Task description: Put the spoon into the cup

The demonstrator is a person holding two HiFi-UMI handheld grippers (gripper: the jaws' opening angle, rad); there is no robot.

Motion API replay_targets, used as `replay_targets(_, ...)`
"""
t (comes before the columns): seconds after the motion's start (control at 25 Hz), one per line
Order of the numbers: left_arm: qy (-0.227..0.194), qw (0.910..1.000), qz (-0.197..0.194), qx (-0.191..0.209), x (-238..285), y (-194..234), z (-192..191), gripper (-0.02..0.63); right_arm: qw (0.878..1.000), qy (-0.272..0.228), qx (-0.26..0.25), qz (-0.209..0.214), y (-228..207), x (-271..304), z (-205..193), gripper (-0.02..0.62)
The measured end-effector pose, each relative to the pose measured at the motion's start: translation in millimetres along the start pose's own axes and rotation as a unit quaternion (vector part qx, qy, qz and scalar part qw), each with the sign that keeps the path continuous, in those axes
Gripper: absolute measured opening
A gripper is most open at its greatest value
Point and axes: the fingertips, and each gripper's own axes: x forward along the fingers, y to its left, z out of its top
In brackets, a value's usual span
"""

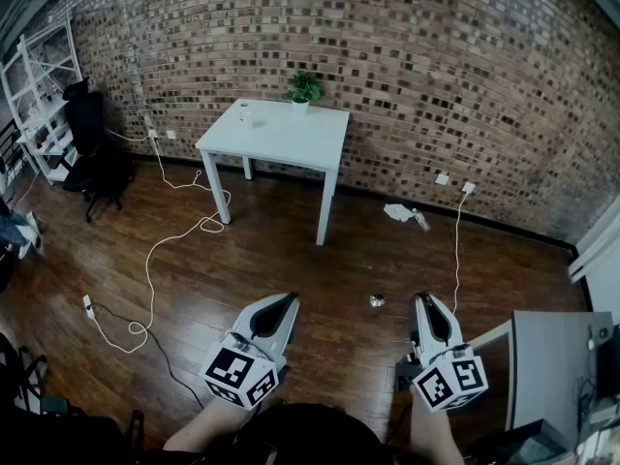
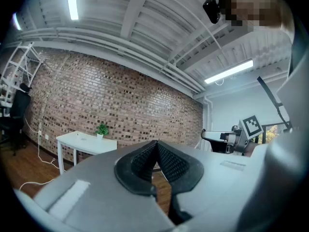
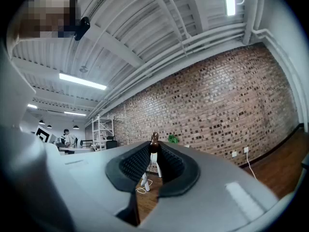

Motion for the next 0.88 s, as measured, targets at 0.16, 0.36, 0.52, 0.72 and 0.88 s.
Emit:
replay_targets(0.16,0.006,1.0,-0.003,-0.006,-3,13,-5,-0.008,1.0,0.003,-0.003,-0.003,9,9,-7,0.048)
replay_targets(0.36,0.008,0.9999,-0.003,-0.009,-11,39,-5,-0.008,1.0,0.003,-0.007,-0.002,28,28,-12,0.048)
replay_targets(0.52,0.01,0.9999,-0.009,-0.009,-16,62,-4,-0.008,1.0,0.005,-0.012,-0.005,44,44,-18,0.048)
replay_targets(0.72,0.02,0.9996,-0.016,-0.009,-17,92,-6,-0.008,1.0,0.012,-0.015,-0.01,60,66,-25,0.048)
replay_targets(0.88,0.022,0.9996,-0.012,-0.014,-6,108,-12,-0.008,0.999,0.025,-0.02,-0.003,59,86,-31,0.048)
